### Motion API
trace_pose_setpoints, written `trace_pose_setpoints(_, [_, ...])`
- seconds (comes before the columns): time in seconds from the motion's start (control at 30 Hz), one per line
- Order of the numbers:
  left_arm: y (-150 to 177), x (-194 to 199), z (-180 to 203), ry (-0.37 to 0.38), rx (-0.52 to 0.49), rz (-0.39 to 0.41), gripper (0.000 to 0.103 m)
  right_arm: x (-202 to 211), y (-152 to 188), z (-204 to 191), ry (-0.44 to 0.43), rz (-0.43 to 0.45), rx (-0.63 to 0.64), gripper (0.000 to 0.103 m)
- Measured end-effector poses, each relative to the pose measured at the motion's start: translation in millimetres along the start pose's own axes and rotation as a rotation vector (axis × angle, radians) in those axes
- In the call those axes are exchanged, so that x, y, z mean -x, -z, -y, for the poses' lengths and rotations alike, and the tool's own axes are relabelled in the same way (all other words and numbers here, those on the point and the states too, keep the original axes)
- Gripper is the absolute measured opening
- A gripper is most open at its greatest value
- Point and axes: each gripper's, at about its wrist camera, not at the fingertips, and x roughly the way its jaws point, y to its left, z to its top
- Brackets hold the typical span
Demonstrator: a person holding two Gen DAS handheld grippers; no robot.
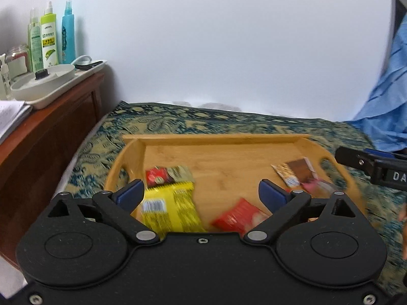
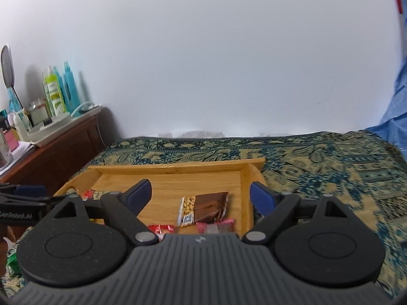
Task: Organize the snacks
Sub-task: 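Move both tools back over the red packets beside the tray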
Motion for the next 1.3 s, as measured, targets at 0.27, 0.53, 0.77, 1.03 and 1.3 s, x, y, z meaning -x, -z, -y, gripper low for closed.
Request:
trace_pose_setpoints(0.27, [39,50,20,0.066,-0.037,0.023,0.100,57,25,-3,0.023,0.078,0.021,0.103])
trace_pose_setpoints(0.53, [84,74,42,0.102,-0.114,0.005,0.100,90,65,-8,0.050,0.038,0.039,0.103])
trace_pose_setpoints(0.77, [109,78,50,0.120,-0.138,-0.021,0.100,112,89,-4,0.094,0.011,0.033,0.103])
trace_pose_setpoints(1.03, [122,62,57,0.106,-0.208,-0.051,0.091,109,99,-3,0.107,-0.065,0.044,0.103])
trace_pose_setpoints(1.3, [125,47,67,0.150,-0.223,-0.112,0.061,99,102,-6,0.101,-0.104,0.058,0.096])
